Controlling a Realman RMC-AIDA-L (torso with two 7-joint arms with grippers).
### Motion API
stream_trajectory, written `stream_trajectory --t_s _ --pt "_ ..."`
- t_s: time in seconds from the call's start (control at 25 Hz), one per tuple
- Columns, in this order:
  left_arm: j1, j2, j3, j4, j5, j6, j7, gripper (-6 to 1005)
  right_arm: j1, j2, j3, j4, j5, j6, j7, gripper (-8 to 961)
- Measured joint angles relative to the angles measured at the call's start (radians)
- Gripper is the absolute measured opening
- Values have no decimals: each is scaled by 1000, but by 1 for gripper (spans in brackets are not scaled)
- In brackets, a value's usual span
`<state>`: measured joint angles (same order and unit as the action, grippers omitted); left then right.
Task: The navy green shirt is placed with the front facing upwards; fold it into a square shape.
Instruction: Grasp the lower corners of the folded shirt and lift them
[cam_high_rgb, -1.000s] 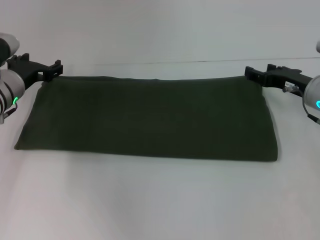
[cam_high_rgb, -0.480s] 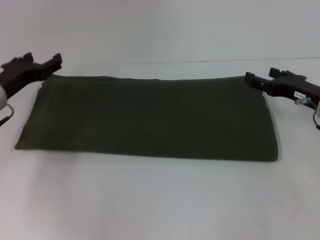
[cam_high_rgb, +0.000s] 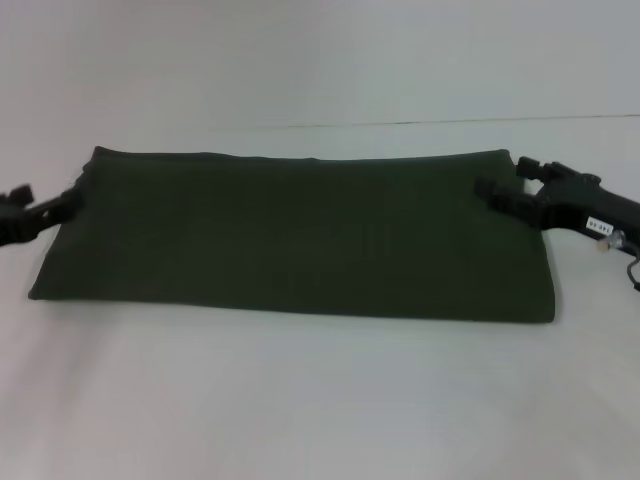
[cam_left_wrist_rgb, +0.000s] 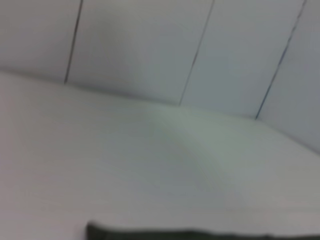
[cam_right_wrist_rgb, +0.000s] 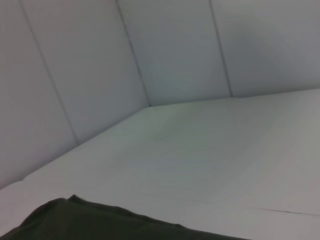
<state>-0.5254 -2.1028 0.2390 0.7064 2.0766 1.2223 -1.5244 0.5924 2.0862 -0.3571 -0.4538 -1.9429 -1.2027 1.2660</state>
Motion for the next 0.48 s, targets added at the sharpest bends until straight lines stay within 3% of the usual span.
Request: stream_trajectory --t_s 0.2,0.48 --pt "22 0 -8 72 161 -15 -188 879 -11 0 -3 2 2 -30 -5 911" --pt "20 0 -1 105 299 -24 -261 879 -11 0 -5 10 2 -32 -2 908"
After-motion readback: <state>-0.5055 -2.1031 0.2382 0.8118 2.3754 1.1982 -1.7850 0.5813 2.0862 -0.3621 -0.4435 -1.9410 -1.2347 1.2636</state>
